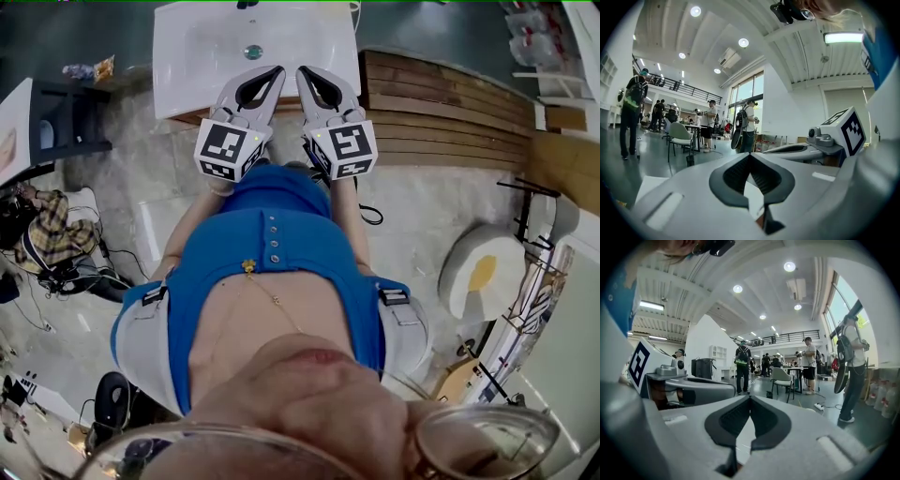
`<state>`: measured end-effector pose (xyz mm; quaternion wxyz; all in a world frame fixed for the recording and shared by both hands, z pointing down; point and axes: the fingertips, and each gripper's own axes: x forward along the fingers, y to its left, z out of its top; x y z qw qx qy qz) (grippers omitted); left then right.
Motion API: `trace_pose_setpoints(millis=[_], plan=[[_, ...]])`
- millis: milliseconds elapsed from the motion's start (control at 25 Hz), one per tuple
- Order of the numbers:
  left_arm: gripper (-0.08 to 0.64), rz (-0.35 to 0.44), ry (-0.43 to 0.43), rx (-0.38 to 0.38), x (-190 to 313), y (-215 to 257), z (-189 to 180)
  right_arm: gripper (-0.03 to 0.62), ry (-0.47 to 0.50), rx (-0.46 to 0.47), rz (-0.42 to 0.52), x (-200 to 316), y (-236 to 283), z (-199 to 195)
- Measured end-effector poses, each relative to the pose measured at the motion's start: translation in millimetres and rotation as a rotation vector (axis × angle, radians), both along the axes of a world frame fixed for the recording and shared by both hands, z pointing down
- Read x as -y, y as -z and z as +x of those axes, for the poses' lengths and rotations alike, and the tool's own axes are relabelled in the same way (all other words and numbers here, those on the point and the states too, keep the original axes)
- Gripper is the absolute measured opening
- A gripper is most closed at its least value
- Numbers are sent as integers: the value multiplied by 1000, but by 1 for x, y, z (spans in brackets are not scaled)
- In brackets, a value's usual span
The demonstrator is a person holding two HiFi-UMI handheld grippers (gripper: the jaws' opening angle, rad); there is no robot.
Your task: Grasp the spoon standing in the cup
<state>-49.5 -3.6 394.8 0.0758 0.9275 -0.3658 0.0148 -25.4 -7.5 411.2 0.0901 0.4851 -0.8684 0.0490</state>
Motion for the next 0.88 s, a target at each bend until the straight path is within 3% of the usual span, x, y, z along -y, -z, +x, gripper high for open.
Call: trace_pose_setpoints(millis=[200,640,880], plan=[[0,1,-15,6,1,-1,-6,-2,-14,106,-18,0,3,0],[0,-55,14,6,26,-17,7,-2,-13,0,-32,26,-6,24],[0,-57,19,12,60,-13,33,-2,25,20,-45,66,-8,43]])
